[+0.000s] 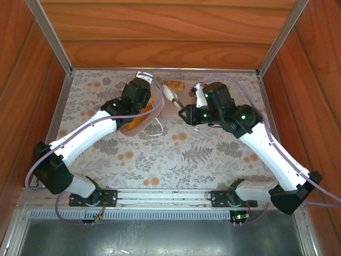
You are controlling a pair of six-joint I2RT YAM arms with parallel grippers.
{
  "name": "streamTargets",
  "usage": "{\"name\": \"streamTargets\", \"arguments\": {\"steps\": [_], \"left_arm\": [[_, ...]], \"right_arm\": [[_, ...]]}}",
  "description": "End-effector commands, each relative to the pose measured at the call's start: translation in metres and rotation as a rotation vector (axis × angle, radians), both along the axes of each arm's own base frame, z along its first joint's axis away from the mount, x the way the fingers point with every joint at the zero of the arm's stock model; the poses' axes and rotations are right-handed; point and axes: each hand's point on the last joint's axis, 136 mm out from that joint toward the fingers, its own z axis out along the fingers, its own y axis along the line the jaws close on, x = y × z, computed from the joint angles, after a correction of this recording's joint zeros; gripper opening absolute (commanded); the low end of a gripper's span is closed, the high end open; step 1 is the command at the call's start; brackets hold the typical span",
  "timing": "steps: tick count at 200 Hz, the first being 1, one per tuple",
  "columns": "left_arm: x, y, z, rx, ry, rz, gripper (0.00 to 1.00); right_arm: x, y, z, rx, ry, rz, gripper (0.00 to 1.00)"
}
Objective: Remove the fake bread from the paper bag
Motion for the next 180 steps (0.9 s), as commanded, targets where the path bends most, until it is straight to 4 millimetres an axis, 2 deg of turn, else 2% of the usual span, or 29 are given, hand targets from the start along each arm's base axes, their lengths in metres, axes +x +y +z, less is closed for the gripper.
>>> {"name": "streamTargets", "arguments": {"steps": [1, 39, 87, 146, 180], "left_arm": [[-0.002, -0.005, 0.005, -0.036, -0.021, 0.0, 0.0], [-0.002, -0.011, 0.004, 0.007, -0.03, 0.004, 0.0], [-0.006, -0.033, 0.003, 0.096, -0.049, -0.013, 0.0], [-0.015, -0.051, -0.001, 0.179, -0.068, -0.027, 0.0], [-0.024, -0.054, 0.004, 0.166, -0.067, -0.07, 0.0]], "right_arm": [[-0.003, 0.016, 0.01, 0.023, -0.017, 0.049, 0.32], [-0.014, 0.022, -0.003, -0.014, 0.054, 0.068, 0.32], [-0.029, 0.019, -0.022, -0.076, 0.147, 0.069, 0.34], [-0.022, 0.008, -0.049, -0.158, 0.214, -0.031, 0.35], [-0.017, 0.004, -0.054, -0.172, 0.217, -0.075, 0.35]]}}
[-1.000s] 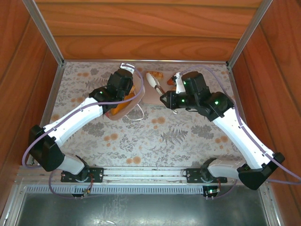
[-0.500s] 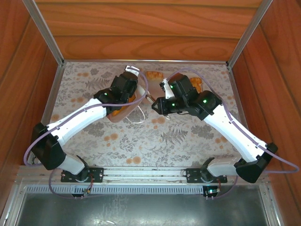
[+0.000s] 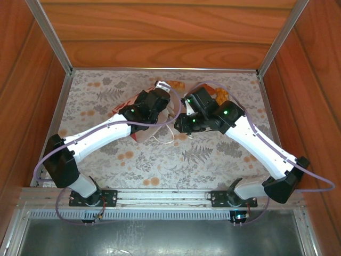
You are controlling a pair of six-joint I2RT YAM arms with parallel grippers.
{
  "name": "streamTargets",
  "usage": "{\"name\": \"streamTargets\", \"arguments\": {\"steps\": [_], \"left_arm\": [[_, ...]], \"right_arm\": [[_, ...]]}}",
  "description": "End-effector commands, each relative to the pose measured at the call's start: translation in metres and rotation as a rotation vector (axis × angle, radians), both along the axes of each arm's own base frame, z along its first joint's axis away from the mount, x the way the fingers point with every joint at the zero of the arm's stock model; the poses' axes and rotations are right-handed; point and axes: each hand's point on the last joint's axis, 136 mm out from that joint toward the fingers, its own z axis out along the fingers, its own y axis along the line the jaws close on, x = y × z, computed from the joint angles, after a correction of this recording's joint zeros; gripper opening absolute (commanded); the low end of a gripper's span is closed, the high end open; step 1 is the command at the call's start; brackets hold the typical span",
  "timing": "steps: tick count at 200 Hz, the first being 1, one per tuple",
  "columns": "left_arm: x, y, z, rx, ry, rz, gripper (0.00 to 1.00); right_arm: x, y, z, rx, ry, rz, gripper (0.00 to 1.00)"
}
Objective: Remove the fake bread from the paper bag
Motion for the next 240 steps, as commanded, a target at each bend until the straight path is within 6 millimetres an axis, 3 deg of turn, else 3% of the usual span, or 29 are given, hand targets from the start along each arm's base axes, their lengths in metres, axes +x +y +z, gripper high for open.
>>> {"name": "streamTargets", "arguments": {"steps": [1, 54, 86, 146, 240], "left_arm": [[-0.004, -0.004, 0.017, -0.025, -0.033, -0.019, 0.0], [-0.021, -0.011, 0.011, -0.12, 0.025, -0.113, 0.0], [-0.02, -0.01, 0.005, -0.145, 0.037, -0.088, 0.0], [-0.018, -0.017, -0.001, -0.151, 0.047, -0.076, 0.0], [-0.029, -0.027, -0.012, -0.128, 0.038, -0.058, 0.0]], "right_arm": [[0.003, -0.004, -0.001, -0.012, -0.007, -0.049, 0.35], [0.014, 0.012, 0.0, 0.034, -0.006, -0.058, 0.38], [0.018, 0.022, 0.003, 0.065, 0.006, -0.06, 0.4], [0.029, 0.041, -0.012, 0.152, 0.088, -0.107, 0.43], [0.052, 0.043, -0.033, 0.241, 0.185, -0.206, 0.45]]}}
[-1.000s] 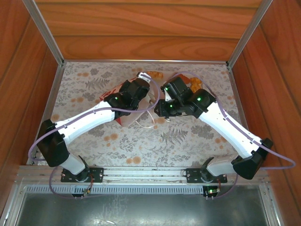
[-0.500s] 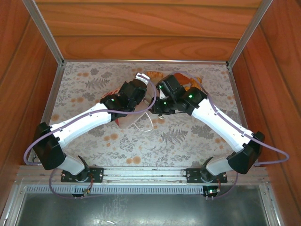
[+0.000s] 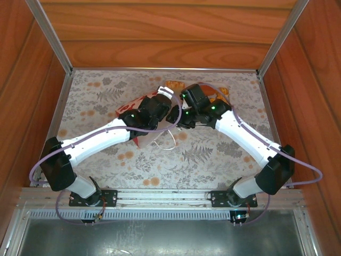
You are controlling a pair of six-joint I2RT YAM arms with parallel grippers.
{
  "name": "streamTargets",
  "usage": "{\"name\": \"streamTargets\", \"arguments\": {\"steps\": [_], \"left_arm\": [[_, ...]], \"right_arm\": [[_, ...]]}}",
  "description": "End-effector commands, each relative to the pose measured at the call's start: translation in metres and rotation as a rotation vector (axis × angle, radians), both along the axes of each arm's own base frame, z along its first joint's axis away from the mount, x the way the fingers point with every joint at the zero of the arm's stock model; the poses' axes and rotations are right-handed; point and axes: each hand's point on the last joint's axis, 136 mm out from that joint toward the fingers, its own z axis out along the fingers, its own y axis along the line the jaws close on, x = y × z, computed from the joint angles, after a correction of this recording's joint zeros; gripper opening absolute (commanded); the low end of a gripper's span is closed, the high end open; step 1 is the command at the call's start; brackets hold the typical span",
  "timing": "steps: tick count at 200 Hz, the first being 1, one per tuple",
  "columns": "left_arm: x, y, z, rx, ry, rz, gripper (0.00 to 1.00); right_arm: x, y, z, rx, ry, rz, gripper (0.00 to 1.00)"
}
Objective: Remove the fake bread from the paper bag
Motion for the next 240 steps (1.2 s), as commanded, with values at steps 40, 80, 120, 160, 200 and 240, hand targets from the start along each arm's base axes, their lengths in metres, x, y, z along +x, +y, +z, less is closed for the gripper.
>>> {"name": "streamTargets", "arguments": {"steps": [40, 80, 120, 160, 200, 240], "left_arm": [[-0.006, -0.005, -0.005, -0.035, -0.015, 0.052, 0.0], [-0.008, -0.009, -0.009, -0.05, -0.01, 0.058, 0.0], [-0.01, -0.009, -0.009, -0.057, -0.009, 0.057, 0.0], [-0.012, -0.01, -0.009, -0.064, -0.006, 0.05, 0.0], [-0.013, -0.011, -0.008, -0.071, -0.003, 0.045, 0.0], [-0.013, -0.012, -0.008, -0.07, -0.003, 0.039, 0.0]], "right_arm": [[0.011, 0.017, -0.007, 0.071, 0.053, -0.019, 0.46], [0.018, 0.021, -0.015, 0.082, 0.059, -0.038, 0.47], [0.029, 0.025, -0.015, 0.133, 0.031, -0.073, 0.52], [0.037, 0.03, -0.018, 0.149, 0.032, -0.078, 0.53], [0.045, 0.041, -0.022, 0.166, 0.033, -0.064, 0.52], [0.05, 0.051, -0.016, 0.206, 0.006, -0.032, 0.51]]}}
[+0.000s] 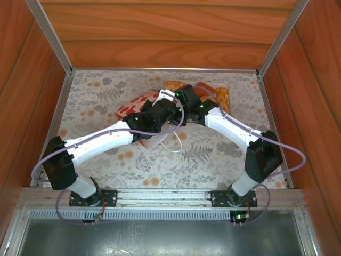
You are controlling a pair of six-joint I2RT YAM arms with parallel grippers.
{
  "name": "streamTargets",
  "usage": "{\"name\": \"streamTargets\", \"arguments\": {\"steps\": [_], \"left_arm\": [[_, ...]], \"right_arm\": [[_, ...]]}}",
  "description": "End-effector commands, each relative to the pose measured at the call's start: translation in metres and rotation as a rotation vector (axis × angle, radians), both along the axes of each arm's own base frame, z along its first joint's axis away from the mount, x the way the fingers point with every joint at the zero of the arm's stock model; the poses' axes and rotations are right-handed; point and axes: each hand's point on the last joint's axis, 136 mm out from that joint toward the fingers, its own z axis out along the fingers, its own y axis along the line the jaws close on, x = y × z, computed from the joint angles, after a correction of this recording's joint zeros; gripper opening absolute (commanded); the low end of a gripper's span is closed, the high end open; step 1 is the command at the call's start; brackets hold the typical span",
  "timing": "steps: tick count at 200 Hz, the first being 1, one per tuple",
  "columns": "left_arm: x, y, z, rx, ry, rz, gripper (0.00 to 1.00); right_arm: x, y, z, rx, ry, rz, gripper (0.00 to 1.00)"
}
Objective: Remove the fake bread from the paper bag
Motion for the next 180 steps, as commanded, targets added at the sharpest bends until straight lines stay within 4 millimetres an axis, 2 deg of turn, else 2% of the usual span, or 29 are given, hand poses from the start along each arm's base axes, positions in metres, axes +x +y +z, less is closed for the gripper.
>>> {"name": "streamTargets", "arguments": {"steps": [1, 33, 88, 106, 130, 180], "left_arm": [[-0.004, -0.006, -0.001, -0.024, 0.003, -0.014, 0.0], [-0.005, -0.006, -0.002, -0.022, 0.006, -0.015, 0.0], [-0.005, -0.004, 0.001, -0.023, -0.001, -0.01, 0.0], [-0.005, -0.004, 0.001, -0.026, -0.002, -0.011, 0.0], [-0.003, -0.002, 0.0, -0.013, -0.007, 0.002, 0.0], [0.007, 0.008, -0.001, 0.006, -0.02, 0.051, 0.0]], "right_arm": [[0.01, 0.017, 0.029, 0.096, -0.074, 0.029, 0.51], [0.013, 0.016, 0.034, 0.099, -0.107, 0.024, 0.51], [0.012, 0.019, 0.021, 0.087, -0.066, 0.035, 0.52], [0.011, 0.019, 0.02, 0.087, -0.066, 0.041, 0.46], [0.009, 0.018, 0.026, 0.089, -0.079, 0.045, 0.27], [-0.002, 0.002, 0.045, 0.051, -0.12, 0.051, 0.21]]}}
